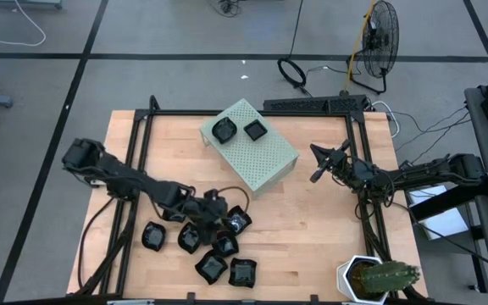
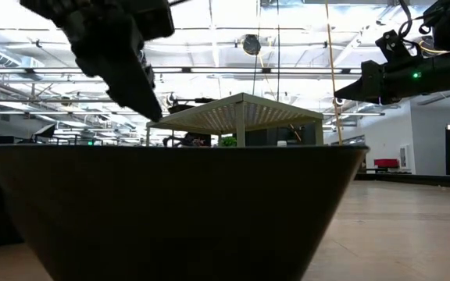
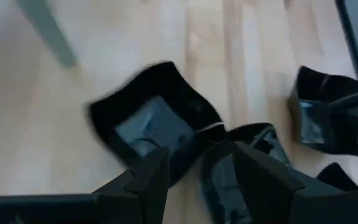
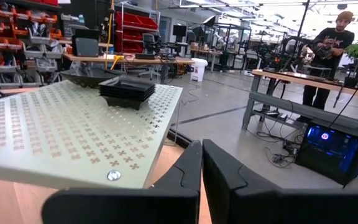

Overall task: Pick & Place Mini shaped plates
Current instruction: Stack the leaf-shaped plate on top of the other leaf-shaped plate on the shelf

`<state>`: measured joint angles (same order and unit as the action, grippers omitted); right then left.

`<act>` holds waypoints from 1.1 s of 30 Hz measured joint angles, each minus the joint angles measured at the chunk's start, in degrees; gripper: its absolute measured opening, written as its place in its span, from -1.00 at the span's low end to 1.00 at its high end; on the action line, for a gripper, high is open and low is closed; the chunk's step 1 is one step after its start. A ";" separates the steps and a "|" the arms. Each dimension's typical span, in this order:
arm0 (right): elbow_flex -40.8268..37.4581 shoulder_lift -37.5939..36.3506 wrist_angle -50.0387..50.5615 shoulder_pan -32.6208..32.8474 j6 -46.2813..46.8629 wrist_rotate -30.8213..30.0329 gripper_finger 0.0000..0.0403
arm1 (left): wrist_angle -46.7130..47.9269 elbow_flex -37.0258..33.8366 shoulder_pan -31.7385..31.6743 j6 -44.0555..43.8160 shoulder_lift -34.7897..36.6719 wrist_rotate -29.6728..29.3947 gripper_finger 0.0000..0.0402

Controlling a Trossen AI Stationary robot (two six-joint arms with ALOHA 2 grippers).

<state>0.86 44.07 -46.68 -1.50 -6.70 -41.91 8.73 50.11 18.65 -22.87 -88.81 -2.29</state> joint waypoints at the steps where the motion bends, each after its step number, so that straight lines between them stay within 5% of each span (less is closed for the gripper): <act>1: -0.02 -0.02 -0.19 -0.02 0.02 0.00 -0.98 | -0.11 0.00 0.30 -1.06 -0.86 1.06 -0.10; 8: -0.02 0.00 0.19 -0.02 0.00 0.01 -0.98 | 0.56 -0.02 3.29 -4.24 -3.91 3.45 -0.10; 23: -0.01 -0.04 0.20 -0.01 0.00 0.00 -0.98 | 2.88 -0.02 4.91 -2.31 -3.89 -3.79 -0.10; 33: -0.01 -0.03 -0.04 -0.01 0.01 0.00 -0.98 | -0.79 0.02 4.23 -1.35 -8.90 -2.21 -0.10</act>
<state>0.85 44.04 -46.72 -1.51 -6.69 -41.91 7.94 50.12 22.88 -24.22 -97.72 -4.50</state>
